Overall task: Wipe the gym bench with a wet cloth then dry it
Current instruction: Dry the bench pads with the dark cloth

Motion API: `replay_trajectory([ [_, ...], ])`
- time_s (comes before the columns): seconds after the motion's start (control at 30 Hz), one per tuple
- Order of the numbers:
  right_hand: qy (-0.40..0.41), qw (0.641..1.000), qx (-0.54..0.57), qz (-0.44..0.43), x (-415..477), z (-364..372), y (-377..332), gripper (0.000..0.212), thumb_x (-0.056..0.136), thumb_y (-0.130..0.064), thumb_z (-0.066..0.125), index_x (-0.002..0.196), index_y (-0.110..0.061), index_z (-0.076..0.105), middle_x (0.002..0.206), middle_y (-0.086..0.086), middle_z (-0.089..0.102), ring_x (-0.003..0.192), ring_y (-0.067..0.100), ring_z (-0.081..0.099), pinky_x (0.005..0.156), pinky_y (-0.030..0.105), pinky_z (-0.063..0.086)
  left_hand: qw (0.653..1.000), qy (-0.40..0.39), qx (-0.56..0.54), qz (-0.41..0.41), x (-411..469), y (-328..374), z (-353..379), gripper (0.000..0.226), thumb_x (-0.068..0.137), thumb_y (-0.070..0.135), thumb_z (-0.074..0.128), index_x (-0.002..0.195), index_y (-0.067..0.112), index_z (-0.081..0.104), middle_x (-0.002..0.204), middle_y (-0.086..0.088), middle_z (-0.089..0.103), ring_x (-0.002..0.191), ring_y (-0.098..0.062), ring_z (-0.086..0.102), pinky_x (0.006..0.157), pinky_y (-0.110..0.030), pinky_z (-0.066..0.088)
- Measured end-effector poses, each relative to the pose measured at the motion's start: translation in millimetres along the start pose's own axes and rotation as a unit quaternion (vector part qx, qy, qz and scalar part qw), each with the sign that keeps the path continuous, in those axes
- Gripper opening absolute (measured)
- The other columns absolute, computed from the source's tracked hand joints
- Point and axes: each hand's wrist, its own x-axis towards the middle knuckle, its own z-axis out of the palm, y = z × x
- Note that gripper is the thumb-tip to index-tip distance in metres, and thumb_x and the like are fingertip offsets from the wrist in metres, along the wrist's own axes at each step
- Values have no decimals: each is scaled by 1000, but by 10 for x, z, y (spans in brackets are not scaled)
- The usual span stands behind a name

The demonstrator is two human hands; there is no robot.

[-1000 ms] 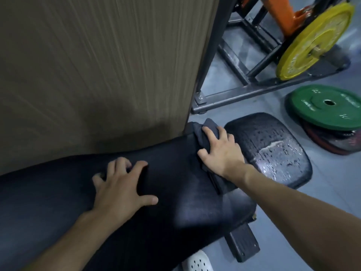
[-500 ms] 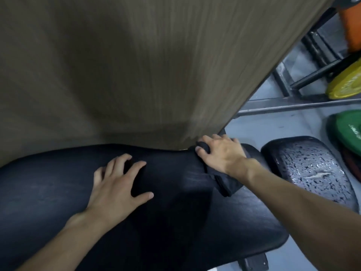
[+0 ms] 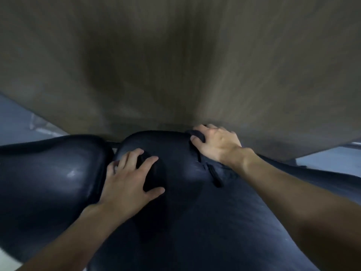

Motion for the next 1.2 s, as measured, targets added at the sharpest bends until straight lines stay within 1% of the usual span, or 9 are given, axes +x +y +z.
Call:
replay_trajectory([
  [0.17,-7,997,-36,-63,315,158,-949,51,97,-60,28,144,-42,36,140,-3,50,125,31,46,100,52,34,999,7,15,-40,-213,-577,-13,86,67,83,41,142,44,31,149,6,29,143,-19,19,111,-60,19],
  [0.3,-2,991,-72,-113,393,256,-1448,48,97,-55,29,143,-43,37,143,-6,47,127,29,42,103,52,33,997,37,8,-72,-409,-956,-12,93,67,81,45,141,23,41,151,-4,34,141,-23,30,112,-58,22],
  [0.4,-5,979,-109,-172,325,357,-1797,44,95,-52,33,136,-43,46,145,-11,45,136,25,33,109,53,25,993,65,-64,-78,-398,-1131,-90,78,80,52,60,145,20,32,150,2,39,138,-14,35,112,-43,24],
  [0.5,-9,964,-148,-222,197,531,-2066,41,92,-50,38,125,-34,55,140,-10,49,143,22,25,112,56,16,988,58,-121,-80,-366,-1188,-175,71,83,25,58,147,19,26,143,5,45,131,-11,41,112,-38,23],
  [0.67,9,971,-114,-210,50,606,-2114,41,88,-46,46,123,-27,57,130,-10,57,140,18,28,114,54,14,984,67,-156,-59,-448,-1262,-167,66,83,7,48,146,19,30,128,4,56,119,-13,52,116,-38,21],
  [0.77,41,968,-119,-217,-133,711,-2140,36,86,-42,50,118,-27,58,127,-10,58,141,17,27,110,54,16,971,74,-214,-70,-475,-1244,-193,60,90,2,43,146,19,32,113,8,50,116,-13,44,114,-37,25],
  [0.9,62,965,-112,-230,-469,882,-2142,35,84,-38,53,116,-25,59,130,-9,56,142,19,24,104,52,20,955,67,-283,-64,-588,-1282,-93,56,93,-1,39,144,20,35,132,-5,54,130,-21,39,117,-36,24],
  [1.07,57,965,-98,-235,-917,1079,-2116,37,86,-35,53,123,-28,55,145,-14,43,145,20,16,104,51,20,934,74,-339,-87,-849,-1239,39,43,100,7,37,141,21,40,131,-2,56,125,-16,48,104,-25,34],
  [1.2,76,947,-60,-306,-1486,1324,-2028,39,77,-31,52,115,-26,61,139,-10,53,138,26,32,98,54,31,913,122,-376,-101,-1119,-1154,189,34,103,11,37,136,14,45,128,2,53,122,-13,50,101,-18,31],
])
